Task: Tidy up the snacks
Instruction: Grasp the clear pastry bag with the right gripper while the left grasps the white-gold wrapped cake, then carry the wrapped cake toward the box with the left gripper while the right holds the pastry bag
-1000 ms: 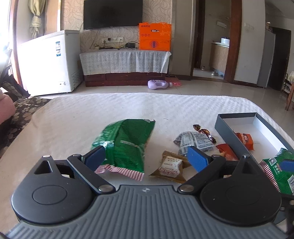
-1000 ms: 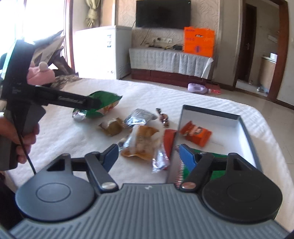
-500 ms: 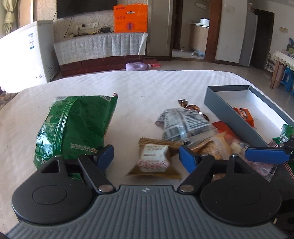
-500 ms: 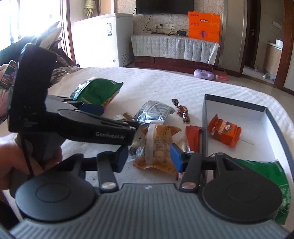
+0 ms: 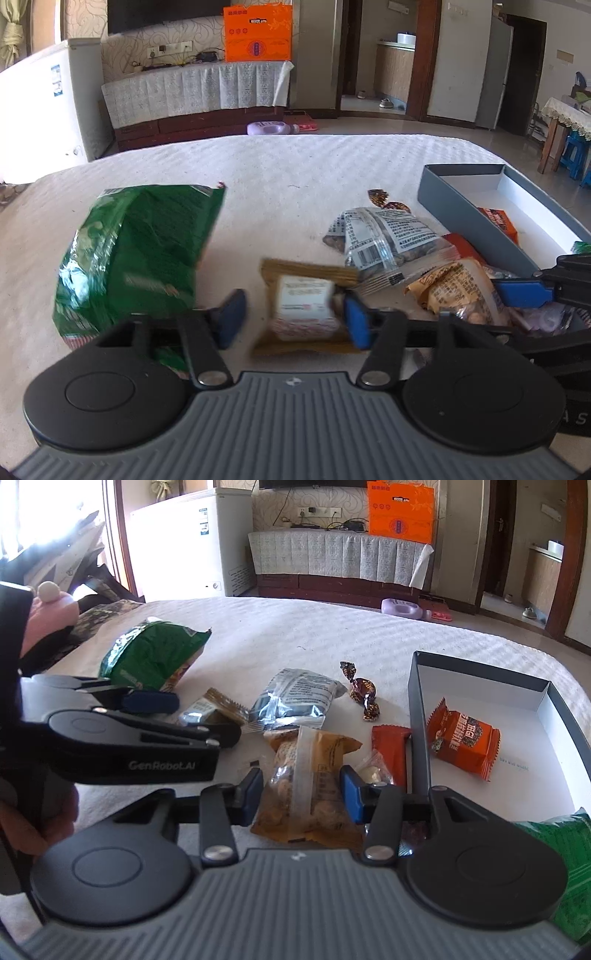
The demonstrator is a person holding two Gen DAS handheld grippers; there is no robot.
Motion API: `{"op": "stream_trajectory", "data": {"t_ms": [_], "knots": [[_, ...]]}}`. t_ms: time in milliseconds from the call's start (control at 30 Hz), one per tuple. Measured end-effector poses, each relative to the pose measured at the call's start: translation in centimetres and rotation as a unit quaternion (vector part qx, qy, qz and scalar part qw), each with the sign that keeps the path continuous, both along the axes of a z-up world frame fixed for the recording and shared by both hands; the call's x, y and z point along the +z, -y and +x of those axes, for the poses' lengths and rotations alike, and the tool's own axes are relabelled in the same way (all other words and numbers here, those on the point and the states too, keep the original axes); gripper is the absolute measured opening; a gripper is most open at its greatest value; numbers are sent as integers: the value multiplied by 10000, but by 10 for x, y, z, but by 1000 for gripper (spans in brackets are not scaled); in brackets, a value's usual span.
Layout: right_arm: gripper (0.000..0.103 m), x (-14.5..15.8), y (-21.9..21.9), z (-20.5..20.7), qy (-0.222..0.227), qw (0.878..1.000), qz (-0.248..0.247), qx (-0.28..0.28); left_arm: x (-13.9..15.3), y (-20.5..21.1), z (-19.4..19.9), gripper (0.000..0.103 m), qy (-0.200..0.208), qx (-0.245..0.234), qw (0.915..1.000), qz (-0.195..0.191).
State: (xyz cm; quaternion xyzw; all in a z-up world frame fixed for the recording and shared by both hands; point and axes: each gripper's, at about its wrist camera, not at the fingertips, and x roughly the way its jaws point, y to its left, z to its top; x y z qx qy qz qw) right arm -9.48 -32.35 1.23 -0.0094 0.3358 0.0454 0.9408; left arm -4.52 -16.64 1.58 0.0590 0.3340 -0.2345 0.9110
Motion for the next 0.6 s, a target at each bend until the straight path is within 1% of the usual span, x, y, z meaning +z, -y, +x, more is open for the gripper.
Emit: {"op": "stream_trajectory", "data": {"t_ms": [67, 200, 267, 600], "knots": [[45, 2, -1, -6, -5, 10000, 5, 97, 0, 1, -1, 48, -27, 17, 10000, -33], [45, 10, -3, -22, 68, 9998, 12, 209, 2, -6, -7, 45, -152, 92, 9997, -185], [45, 16, -3, -32, 123, 9996, 56, 231, 3, -9, -12, 44, -172, 135, 9996, -185], [45, 35, 2, -63, 339, 9990, 181, 210, 19, -15, -35, 43, 3, 298, 9995, -130]]}}
